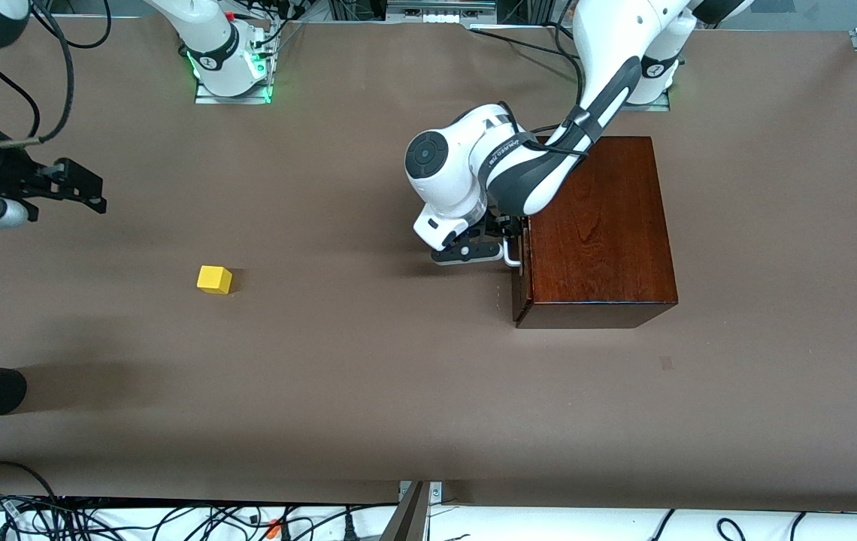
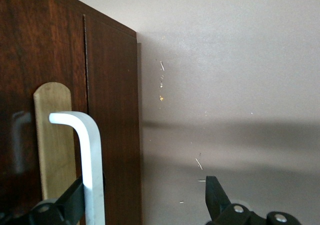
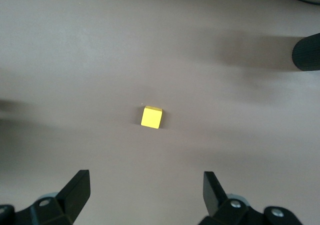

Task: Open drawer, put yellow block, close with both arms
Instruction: 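Pull the drawer open with the left gripper while the right gripper grasps the cube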

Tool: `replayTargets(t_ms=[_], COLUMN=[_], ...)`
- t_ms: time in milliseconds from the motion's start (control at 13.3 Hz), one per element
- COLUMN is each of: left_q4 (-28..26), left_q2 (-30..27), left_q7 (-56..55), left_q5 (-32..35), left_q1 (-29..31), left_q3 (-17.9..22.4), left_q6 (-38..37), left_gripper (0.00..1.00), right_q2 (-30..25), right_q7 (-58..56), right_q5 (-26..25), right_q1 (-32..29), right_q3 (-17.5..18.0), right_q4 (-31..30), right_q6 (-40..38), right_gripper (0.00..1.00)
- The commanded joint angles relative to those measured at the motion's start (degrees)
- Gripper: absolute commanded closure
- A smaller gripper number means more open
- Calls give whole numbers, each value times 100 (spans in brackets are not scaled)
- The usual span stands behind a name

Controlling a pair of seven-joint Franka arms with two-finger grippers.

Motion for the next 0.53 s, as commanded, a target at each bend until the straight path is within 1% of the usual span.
replayTargets(t_ms=[0, 150, 300, 451], left_q4=[78, 113, 349, 490], left_q2=[80, 159, 325, 431], left_q7=[-250, -346, -478, -549], left_q5=[76, 68, 59, 59], left_q1=[-177, -282, -370, -467], left_q3=[-42, -42, -42, -42], left_q6=[140, 158, 193, 263], left_gripper=[0, 0, 0, 0], right_q2=[41, 190, 382, 419], right_q7=[-81, -177, -449, -415], right_q5=[98, 98, 81, 107], right_q1=[-163, -199, -217, -182], right_q3=[-29, -38, -38, -20], right_q4=[47, 29, -32, -286], right_q6=[1, -79, -87, -70], right_gripper=[0, 0, 0, 0])
